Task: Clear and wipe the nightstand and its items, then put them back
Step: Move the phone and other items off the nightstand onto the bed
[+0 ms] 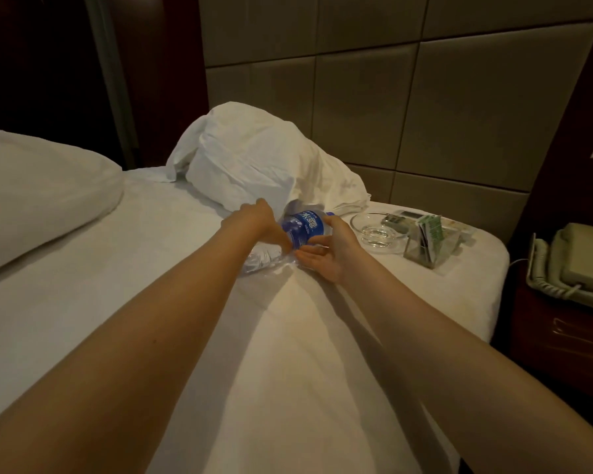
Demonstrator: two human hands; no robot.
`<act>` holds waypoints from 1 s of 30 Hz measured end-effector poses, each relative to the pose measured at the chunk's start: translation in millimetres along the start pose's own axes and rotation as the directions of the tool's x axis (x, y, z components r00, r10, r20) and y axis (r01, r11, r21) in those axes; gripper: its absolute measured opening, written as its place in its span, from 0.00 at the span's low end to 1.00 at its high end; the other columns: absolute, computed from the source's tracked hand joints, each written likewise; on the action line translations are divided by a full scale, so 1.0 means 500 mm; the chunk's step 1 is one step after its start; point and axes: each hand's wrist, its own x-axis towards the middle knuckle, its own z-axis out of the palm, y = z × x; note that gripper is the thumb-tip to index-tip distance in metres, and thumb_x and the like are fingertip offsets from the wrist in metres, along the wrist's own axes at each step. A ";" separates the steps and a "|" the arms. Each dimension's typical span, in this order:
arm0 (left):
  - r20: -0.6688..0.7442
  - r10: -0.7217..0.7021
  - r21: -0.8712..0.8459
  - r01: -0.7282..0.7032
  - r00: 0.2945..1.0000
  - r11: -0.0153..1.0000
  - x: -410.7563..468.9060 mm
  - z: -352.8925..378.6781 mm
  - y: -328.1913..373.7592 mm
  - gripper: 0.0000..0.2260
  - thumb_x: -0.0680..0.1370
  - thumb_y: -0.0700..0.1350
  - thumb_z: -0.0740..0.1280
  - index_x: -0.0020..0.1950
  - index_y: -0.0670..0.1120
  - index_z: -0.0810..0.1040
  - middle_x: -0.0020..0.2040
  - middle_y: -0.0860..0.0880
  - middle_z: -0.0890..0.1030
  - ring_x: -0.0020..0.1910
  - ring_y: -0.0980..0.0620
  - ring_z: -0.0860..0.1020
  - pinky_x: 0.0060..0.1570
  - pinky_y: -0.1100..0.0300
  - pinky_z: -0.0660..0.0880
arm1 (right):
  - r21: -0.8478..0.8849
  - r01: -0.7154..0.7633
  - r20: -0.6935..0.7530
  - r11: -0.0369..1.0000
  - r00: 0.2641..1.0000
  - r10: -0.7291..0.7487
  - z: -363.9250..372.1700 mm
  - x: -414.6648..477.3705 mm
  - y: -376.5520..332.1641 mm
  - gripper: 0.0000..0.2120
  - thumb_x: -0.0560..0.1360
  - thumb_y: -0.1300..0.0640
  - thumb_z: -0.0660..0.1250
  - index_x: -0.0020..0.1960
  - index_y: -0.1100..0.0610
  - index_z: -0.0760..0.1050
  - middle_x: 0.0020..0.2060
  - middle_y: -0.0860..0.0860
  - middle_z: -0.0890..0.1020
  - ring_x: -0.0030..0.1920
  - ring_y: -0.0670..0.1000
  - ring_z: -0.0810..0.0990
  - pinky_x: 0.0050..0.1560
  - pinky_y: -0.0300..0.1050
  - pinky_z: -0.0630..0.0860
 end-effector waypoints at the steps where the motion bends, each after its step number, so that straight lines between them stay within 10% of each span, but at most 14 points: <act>1: -0.037 -0.014 0.022 0.015 0.999 1.000 -0.005 -0.008 0.008 0.47 0.65 0.59 0.75 0.74 0.42 0.54 0.70 0.39 0.65 0.69 0.39 0.66 0.64 0.48 0.67 | -0.040 0.006 -0.010 0.999 1.000 -0.006 -0.005 -0.003 -0.005 0.25 0.79 0.49 0.58 0.67 0.67 0.65 0.63 0.64 0.73 0.62 0.61 0.75 0.53 0.48 0.73; 13: -0.204 0.121 -0.139 -0.151 0.971 0.979 -0.066 -0.062 0.129 0.28 0.76 0.49 0.67 0.71 0.44 0.60 0.65 0.43 0.71 0.61 0.44 0.73 0.52 0.58 0.72 | -0.031 0.153 -0.140 0.988 0.978 -0.156 -0.114 -0.098 -0.092 0.17 0.81 0.59 0.53 0.64 0.68 0.69 0.61 0.62 0.76 0.62 0.60 0.75 0.57 0.49 0.73; 19: -0.161 0.315 -0.278 -0.349 0.935 0.895 -0.115 -0.040 0.250 0.07 0.76 0.41 0.64 0.53 0.42 0.75 0.51 0.42 0.77 0.49 0.46 0.74 0.48 0.58 0.71 | -0.089 0.251 -0.222 0.964 0.939 -0.265 -0.214 -0.154 -0.141 0.09 0.79 0.63 0.55 0.46 0.63 0.73 0.37 0.56 0.77 0.36 0.51 0.77 0.52 0.46 0.75; 25: -0.141 0.449 -0.376 -0.467 0.882 0.800 -0.166 0.003 0.378 0.07 0.75 0.39 0.64 0.51 0.44 0.78 0.48 0.45 0.77 0.49 0.48 0.75 0.53 0.55 0.74 | -0.109 0.301 -0.337 0.947 0.885 -0.320 -0.333 -0.202 -0.185 0.11 0.77 0.67 0.53 0.40 0.62 0.72 0.39 0.57 0.78 0.35 0.50 0.77 0.35 0.41 0.78; 30: -0.103 0.502 -0.364 -0.502 0.859 0.784 -0.193 0.042 0.472 0.04 0.75 0.40 0.63 0.47 0.47 0.76 0.47 0.47 0.77 0.47 0.48 0.74 0.46 0.60 0.70 | -0.167 0.316 -0.445 0.934 0.821 -0.358 -0.431 -0.253 -0.223 0.12 0.77 0.68 0.53 0.40 0.62 0.71 0.54 0.61 0.78 0.42 0.53 0.78 0.50 0.45 0.74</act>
